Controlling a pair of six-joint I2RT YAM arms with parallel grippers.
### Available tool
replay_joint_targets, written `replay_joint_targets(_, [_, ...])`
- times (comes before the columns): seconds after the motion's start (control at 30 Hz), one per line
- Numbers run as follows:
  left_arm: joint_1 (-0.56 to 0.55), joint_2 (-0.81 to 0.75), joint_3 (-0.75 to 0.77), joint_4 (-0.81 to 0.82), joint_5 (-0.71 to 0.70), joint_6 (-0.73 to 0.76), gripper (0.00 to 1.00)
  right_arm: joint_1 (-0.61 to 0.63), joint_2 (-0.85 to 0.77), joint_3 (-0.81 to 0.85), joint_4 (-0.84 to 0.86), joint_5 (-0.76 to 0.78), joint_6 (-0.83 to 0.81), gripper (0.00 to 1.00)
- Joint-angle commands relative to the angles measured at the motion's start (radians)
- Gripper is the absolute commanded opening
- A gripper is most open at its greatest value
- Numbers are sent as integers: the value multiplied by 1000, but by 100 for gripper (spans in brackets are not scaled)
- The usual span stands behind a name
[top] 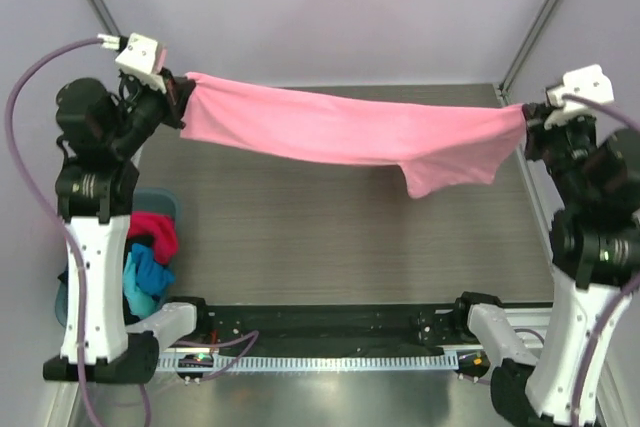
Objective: Fold and stack the t-shirts
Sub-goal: Fold the tshirt
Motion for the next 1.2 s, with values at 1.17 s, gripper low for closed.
replay_joint_targets(1.17, [5, 363, -605, 453, -52, 211, 4, 15, 453, -582, 382, -76, -79, 1])
